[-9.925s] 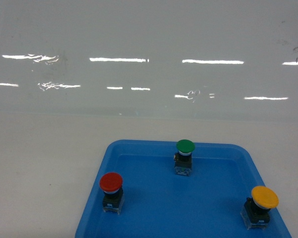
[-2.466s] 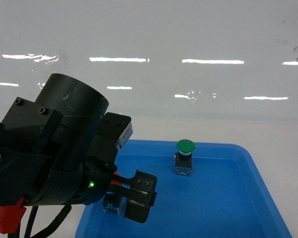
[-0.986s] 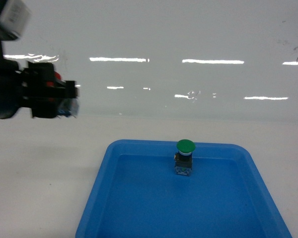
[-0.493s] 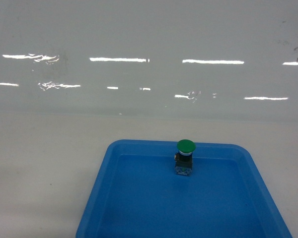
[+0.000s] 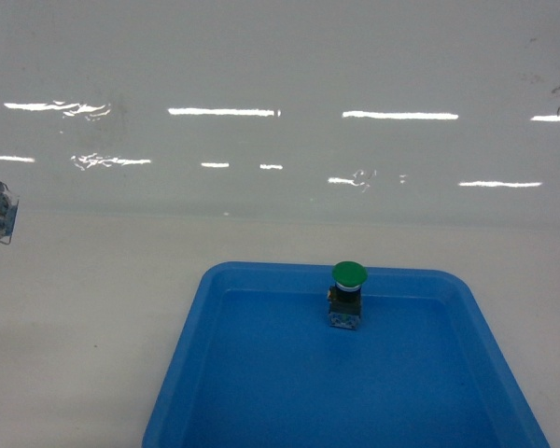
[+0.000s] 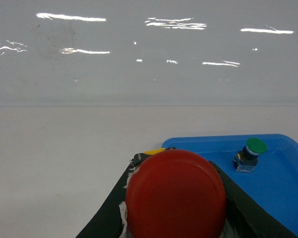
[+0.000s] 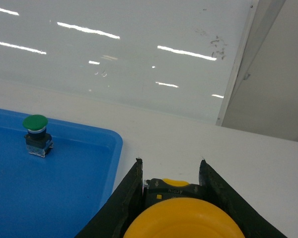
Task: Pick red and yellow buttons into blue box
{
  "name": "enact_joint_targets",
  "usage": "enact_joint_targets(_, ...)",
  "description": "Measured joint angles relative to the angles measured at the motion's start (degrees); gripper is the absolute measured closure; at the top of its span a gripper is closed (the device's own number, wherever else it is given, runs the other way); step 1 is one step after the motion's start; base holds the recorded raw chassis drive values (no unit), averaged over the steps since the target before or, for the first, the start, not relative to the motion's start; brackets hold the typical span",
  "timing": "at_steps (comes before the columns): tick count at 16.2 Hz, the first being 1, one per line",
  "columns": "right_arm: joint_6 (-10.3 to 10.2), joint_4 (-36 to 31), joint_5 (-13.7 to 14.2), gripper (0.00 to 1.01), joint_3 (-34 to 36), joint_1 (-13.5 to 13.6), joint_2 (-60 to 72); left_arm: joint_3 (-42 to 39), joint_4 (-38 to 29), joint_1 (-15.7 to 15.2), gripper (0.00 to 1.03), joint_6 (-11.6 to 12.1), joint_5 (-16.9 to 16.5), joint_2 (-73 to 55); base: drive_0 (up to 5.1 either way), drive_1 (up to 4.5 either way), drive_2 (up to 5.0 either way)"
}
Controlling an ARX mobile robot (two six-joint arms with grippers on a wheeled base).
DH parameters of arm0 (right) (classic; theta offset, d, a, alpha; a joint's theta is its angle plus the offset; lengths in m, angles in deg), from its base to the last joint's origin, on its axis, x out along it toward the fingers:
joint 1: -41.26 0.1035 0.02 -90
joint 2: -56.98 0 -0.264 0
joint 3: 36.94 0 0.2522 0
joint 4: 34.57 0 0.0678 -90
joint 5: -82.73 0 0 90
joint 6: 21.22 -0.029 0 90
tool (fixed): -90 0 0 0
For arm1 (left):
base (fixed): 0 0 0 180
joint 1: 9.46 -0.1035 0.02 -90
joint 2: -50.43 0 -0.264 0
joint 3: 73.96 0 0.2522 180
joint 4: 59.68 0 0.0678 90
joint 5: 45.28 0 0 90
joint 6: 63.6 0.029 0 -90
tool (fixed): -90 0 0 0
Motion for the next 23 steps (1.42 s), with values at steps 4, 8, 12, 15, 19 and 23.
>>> enact_joint_targets(4,0.00,0.15,0.02,0.70,0.04,0.00,0.13,0.00,-0.04,-0.04,0.71,0.04,0.15,-0.04,0.0,0.00,0.0)
enact_joint_targets(8,0.00,0.04,0.02,0.70,0.07,0.00,0.13,0.00,-0.09,-0.04,0.71,0.04,0.15,0.00,0.0,0.00,0.0)
enact_joint_targets(12,0.02,0.15,0.00,0.70,0.11,0.00,0.15,0.00,0.07,-0.15,0.71,0.04,0.35,0.00,0.0,0.00,0.0)
enact_joint_targets(15,0.02,0.15,0.02,0.70,0.11,0.00,0.13,0.00,0.04,-0.11,0.71,0.04,0.20,0.02,0.0,0.00,0.0)
enact_joint_targets(19,0.02,0.09,0.00,0.70,0.11,0.00,0.13,0.00,0.00,-0.11,0.71,0.04,0.17,0.07,0.0,0.00,0.0)
enact_joint_targets(23,0.02,0.00,0.00,0.70,0.11,0.00,0.13,0.00,0.00,-0.11,0.71,0.04,0.17,0.02,0.0,0.00,0.0)
